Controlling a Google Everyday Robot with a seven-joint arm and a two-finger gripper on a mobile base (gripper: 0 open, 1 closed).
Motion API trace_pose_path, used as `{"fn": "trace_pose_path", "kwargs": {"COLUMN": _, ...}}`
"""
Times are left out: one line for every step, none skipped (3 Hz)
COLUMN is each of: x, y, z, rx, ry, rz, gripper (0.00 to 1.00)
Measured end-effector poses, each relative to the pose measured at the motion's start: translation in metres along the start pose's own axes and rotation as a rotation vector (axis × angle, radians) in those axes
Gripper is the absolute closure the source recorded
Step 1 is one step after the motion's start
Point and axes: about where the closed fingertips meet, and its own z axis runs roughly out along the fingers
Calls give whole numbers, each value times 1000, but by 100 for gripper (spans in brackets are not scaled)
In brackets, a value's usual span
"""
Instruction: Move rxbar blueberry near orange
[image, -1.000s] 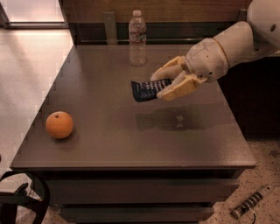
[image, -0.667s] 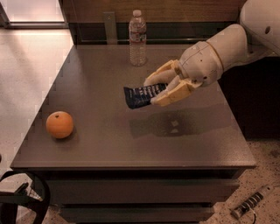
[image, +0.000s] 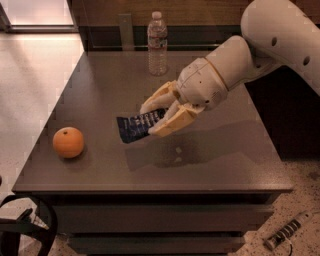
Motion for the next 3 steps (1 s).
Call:
{"fn": "trace_pose_path", "kwargs": {"x": -7, "y": -2, "z": 34, "rx": -65, "ry": 3, "rz": -23, "gripper": 100}}
{"fn": "trace_pose_path", "kwargs": {"x": -10, "y": -8, "z": 71, "rx": -137, "ry": -12, "rz": -43, "gripper": 100}}
{"fn": "trace_pose_path", "kwargs": {"x": -12, "y": -9, "z": 75, "rx": -144, "ry": -14, "rz": -47, "gripper": 86}}
